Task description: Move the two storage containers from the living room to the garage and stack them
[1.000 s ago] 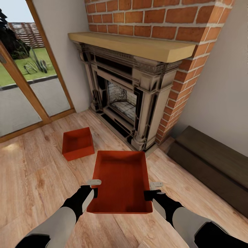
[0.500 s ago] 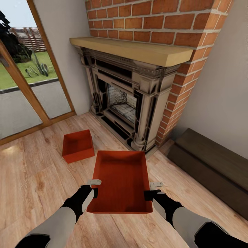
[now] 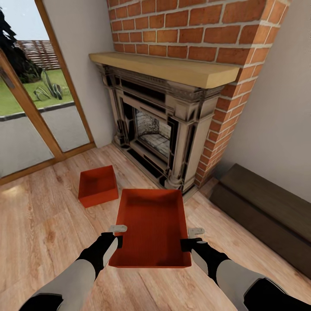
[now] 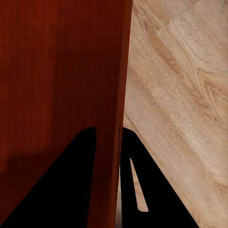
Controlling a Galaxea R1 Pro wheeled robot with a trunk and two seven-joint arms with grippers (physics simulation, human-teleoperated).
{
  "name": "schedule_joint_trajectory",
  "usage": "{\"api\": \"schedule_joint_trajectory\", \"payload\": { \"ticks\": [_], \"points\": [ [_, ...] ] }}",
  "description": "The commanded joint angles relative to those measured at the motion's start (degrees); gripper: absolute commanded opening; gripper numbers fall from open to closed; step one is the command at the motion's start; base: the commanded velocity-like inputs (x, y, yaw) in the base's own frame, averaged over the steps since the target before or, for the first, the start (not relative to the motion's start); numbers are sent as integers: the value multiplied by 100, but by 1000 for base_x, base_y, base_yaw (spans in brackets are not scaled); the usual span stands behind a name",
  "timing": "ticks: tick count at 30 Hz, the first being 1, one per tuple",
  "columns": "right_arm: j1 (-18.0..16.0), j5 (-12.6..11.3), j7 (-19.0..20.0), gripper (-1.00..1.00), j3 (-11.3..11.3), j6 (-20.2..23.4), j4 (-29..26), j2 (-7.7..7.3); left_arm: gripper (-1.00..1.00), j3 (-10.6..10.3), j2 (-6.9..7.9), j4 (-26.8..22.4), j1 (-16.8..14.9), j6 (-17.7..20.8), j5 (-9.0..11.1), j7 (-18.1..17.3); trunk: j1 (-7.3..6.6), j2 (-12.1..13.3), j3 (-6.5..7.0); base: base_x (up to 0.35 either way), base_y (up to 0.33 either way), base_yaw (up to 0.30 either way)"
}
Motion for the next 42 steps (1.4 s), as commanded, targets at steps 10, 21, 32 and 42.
{"api": "schedule_joint_trajectory", "payload": {
  "ticks": [10, 21, 32, 42],
  "points": [
    [-5, 63, -333, -100, -22, 30, -15, -11, -100, 18, 6, -6, -3, 55, -58, 68, 3, -10, 83, 0, 0, 0],
    [-5, 63, -333, -100, -21, 30, -15, -11, -100, 18, 6, -6, -5, 55, -62, 68, 3, -10, 184, 0, 0, 0],
    [-5, 63, -333, -100, -23, 30, -15, -11, -100, 18, 6, -6, -5, 55, -57, 68, 3, -10, 285, 0, 0, 0],
    [-5, 63, -333, -100, -21, 30, -15, -11, -100, 18, 6, -6, -3, 55, -59, 68, 3, -10, 377, 0, 0, 0]
  ]
}}
